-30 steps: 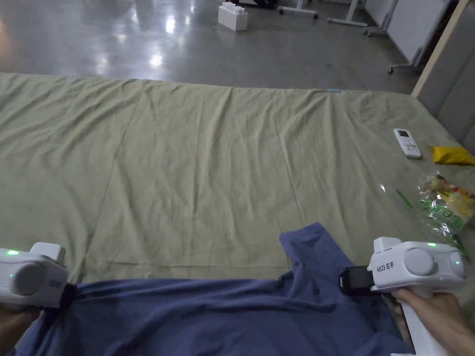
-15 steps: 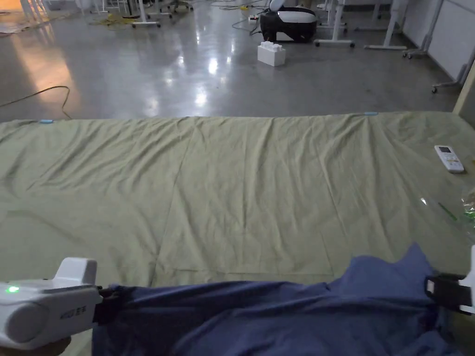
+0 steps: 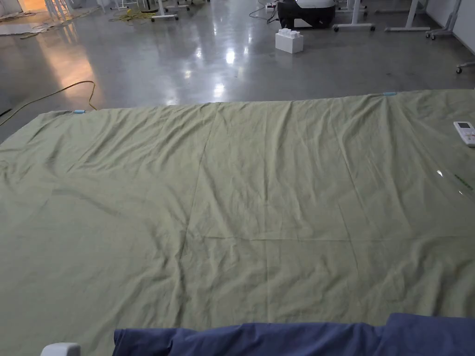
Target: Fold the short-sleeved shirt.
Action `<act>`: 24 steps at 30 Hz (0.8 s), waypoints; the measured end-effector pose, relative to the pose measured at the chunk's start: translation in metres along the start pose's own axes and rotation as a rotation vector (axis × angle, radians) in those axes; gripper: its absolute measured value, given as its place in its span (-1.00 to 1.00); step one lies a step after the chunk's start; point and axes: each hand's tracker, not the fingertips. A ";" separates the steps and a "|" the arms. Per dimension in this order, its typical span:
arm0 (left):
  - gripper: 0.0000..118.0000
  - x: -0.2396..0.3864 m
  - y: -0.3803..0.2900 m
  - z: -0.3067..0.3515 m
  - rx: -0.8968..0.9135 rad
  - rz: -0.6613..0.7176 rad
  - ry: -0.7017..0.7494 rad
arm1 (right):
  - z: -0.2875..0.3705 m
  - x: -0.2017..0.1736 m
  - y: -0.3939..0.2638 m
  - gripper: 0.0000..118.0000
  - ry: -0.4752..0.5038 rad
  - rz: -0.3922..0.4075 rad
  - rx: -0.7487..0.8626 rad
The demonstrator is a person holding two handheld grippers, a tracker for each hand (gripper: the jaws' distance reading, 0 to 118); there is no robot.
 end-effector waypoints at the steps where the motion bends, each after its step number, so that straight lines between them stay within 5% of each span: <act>1: -0.07 0.002 -0.001 -0.003 0.009 -0.017 0.012 | -0.005 -0.003 -0.001 -0.60 -0.008 0.005 -0.004; 3: 0.53 0.003 0.000 -0.006 0.012 -0.020 0.038 | -0.011 -0.006 -0.001 0.22 -0.033 0.046 -0.028; 6: 0.56 -0.003 0.000 0.006 0.066 0.001 0.031 | -0.007 -0.006 0.002 0.35 -0.072 0.073 -0.017; 12: 0.56 0.039 0.004 0.111 0.668 -0.131 0.159 | 0.054 -0.037 0.023 0.32 -0.004 0.109 0.318; 18: 0.57 0.100 0.026 0.174 0.883 -0.114 0.192 | 0.105 -0.096 0.041 0.32 0.084 0.168 0.657; 21: 0.40 0.127 0.028 0.185 0.965 -0.161 0.231 | 0.122 -0.124 0.045 0.27 0.074 0.238 0.746; 22: 0.20 0.133 0.029 0.187 0.977 -0.184 0.239 | 0.125 -0.129 0.046 0.12 0.075 0.260 0.746; 24: -0.19 0.145 0.031 0.191 0.972 -0.197 0.238 | 0.133 -0.140 0.047 -0.57 0.105 0.322 0.772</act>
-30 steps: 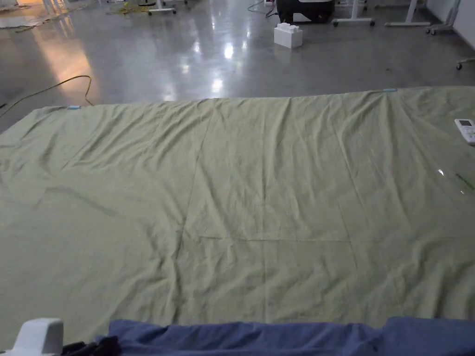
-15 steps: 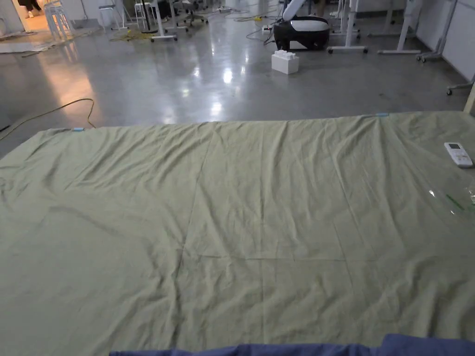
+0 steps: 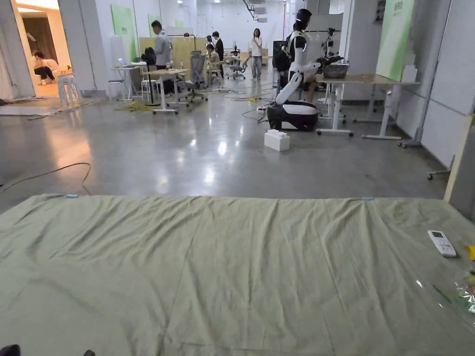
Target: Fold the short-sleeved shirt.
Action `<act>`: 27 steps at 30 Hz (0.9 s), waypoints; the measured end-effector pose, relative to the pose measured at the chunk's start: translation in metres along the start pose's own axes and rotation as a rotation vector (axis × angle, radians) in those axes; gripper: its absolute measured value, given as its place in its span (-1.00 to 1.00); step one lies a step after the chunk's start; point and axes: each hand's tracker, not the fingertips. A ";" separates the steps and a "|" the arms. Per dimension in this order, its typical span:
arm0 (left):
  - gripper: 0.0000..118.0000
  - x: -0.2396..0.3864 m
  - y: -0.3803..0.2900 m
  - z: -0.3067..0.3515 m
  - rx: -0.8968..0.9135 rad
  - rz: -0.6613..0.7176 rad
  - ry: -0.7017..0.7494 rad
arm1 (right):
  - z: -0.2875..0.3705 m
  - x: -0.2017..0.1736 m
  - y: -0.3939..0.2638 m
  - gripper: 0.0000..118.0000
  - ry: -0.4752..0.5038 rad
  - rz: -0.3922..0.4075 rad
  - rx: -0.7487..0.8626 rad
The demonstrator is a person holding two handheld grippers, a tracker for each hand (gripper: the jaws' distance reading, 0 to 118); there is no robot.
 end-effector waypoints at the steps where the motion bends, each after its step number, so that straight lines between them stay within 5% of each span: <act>1: -0.53 0.002 0.003 0.000 -0.004 -0.011 -0.022 | 0.001 -0.002 0.003 -0.89 0.029 0.023 0.010; 3: -0.93 0.008 0.002 0.000 -0.006 -0.013 -0.103 | 0.002 -0.009 0.001 -0.90 0.012 0.022 0.006; 4: -0.93 0.012 0.001 -0.001 -0.018 0.002 -0.119 | 0.003 -0.014 0.005 -0.94 0.018 0.094 0.058; 6: -0.99 0.013 -0.002 -0.004 -0.061 0.024 -0.143 | -0.001 -0.015 -0.002 -0.99 0.026 0.023 -0.024; 8: -0.99 0.017 -0.005 -0.006 -0.075 0.033 -0.136 | -0.002 -0.017 -0.004 -1.00 0.011 0.096 0.056; 10: -0.99 0.019 -0.007 -0.005 -0.085 0.040 -0.151 | -0.007 -0.015 -0.011 -1.00 -0.005 0.023 -0.056; 12: -0.99 0.019 -0.006 -0.005 -0.093 0.028 -0.152 | -0.004 -0.015 -0.006 -1.00 -0.012 0.071 0.010; 14: -0.99 0.016 -0.003 -0.006 -0.093 0.032 -0.151 | -0.004 -0.012 -0.009 -1.00 -0.003 0.015 -0.027; 27: -0.99 0.004 -0.002 -0.013 -0.116 0.087 -0.164 | -0.002 -0.009 -0.009 -1.00 -0.022 -0.009 -0.020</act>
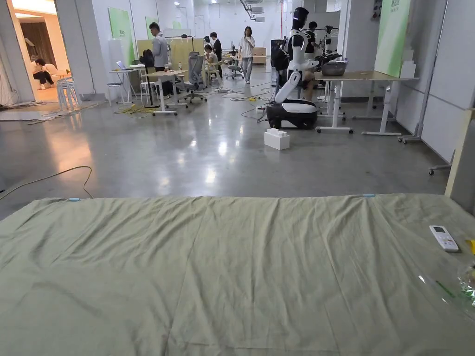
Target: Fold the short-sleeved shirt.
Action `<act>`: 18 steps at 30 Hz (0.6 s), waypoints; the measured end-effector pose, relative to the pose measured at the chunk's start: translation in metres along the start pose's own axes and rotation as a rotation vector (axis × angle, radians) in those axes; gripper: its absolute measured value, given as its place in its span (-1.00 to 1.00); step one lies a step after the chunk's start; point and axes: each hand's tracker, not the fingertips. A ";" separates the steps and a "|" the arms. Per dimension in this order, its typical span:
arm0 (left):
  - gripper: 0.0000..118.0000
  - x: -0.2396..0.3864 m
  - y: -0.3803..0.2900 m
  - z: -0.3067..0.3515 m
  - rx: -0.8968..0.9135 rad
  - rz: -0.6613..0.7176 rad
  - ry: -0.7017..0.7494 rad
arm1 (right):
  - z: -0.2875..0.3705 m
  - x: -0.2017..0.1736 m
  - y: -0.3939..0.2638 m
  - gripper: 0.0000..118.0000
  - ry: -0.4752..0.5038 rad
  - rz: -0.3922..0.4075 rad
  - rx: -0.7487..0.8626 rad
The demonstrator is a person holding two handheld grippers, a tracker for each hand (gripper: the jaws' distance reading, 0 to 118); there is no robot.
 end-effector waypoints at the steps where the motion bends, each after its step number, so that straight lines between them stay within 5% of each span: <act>1: -0.99 -0.002 0.000 -0.001 -0.003 0.007 -0.001 | 0.000 0.000 0.000 -1.00 0.001 -0.004 -0.004; 6: -0.83 -0.014 -0.002 -0.007 -0.029 0.028 0.004 | -0.002 0.003 -0.005 -1.00 0.015 -0.031 -0.033; 8: -0.33 -0.026 -0.008 -0.010 -0.017 0.045 0.022 | -0.002 0.003 -0.008 -1.00 0.020 -0.034 -0.051; 10: 0.54 -0.047 -0.020 -0.014 -0.067 0.126 -0.011 | -0.001 0.006 -0.012 -1.00 0.028 -0.052 -0.069; 11: 0.76 -0.060 -0.028 -0.019 -0.116 0.191 -0.036 | -0.001 0.007 -0.014 -1.00 0.037 -0.070 -0.085; 16: 0.78 -0.123 -0.115 -0.060 -0.329 0.507 -0.095 | -0.004 0.011 -0.027 -1.00 0.047 -0.135 -0.138; 18: 0.79 -0.131 -0.152 -0.077 -0.509 0.507 -0.065 | -0.005 0.011 -0.029 -1.00 0.048 -0.143 -0.159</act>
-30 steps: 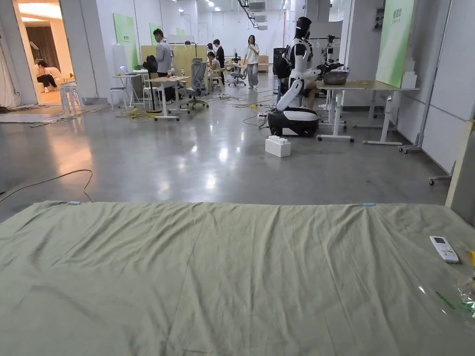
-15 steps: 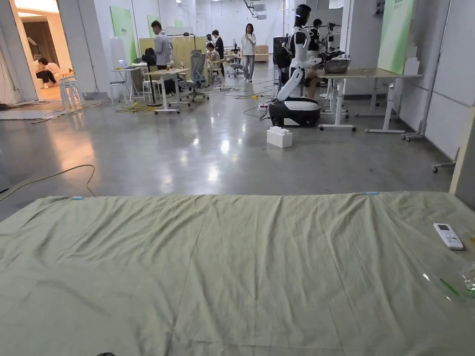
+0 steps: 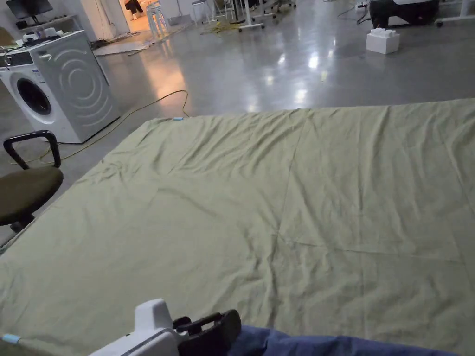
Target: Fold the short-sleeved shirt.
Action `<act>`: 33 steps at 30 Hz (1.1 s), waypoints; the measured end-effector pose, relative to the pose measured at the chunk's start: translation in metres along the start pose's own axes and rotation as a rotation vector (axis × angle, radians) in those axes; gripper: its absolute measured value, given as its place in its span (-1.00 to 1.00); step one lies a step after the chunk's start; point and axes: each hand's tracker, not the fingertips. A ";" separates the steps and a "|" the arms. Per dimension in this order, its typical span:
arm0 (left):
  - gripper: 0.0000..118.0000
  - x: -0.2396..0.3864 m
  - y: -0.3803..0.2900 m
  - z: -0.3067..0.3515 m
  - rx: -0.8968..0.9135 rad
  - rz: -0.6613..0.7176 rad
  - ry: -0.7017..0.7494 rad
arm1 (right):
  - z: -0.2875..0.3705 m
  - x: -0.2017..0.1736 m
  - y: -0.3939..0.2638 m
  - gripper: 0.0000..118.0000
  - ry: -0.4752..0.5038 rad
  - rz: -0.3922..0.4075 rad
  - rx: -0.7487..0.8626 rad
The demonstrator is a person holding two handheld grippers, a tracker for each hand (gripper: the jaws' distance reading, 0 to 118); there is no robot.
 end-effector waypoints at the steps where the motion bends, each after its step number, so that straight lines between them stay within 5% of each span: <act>1: 0.79 -0.010 -0.007 -0.011 -0.025 0.001 -0.002 | 0.000 0.000 0.000 -1.00 0.000 0.000 -0.006; 7: 0.78 -0.057 -0.021 -0.063 -0.177 0.227 -0.044 | -0.001 0.003 0.002 -1.00 -0.008 0.003 -0.038; 11: 0.53 -0.065 -0.022 -0.076 -0.199 0.382 -0.126 | -0.001 0.006 0.001 -1.00 -0.014 -0.016 -0.054; 12: 0.28 -0.063 -0.024 -0.079 -0.197 0.368 -0.098 | -0.002 0.006 0.000 -1.00 -0.014 -0.022 -0.059; 13: -0.42 -0.058 -0.024 -0.079 -0.203 0.349 -0.075 | -0.003 0.006 -0.001 -1.00 -0.015 -0.026 -0.064; 14: -0.85 -0.055 -0.024 -0.080 -0.219 0.311 -0.045 | -0.004 0.005 -0.002 -1.00 -0.015 -0.028 -0.069; 23: -0.85 -0.063 0.002 -0.046 -0.063 0.434 -0.038 | -0.008 0.004 -0.006 -1.00 0.000 -0.016 -0.103; 30: -0.85 -0.076 0.069 0.017 0.041 0.187 0.170 | -0.013 0.008 -0.013 -1.00 0.025 -0.060 -0.108; 33: -0.85 -0.026 0.070 0.016 -0.012 0.049 0.144 | -0.014 0.009 -0.018 -1.00 0.032 -0.087 -0.109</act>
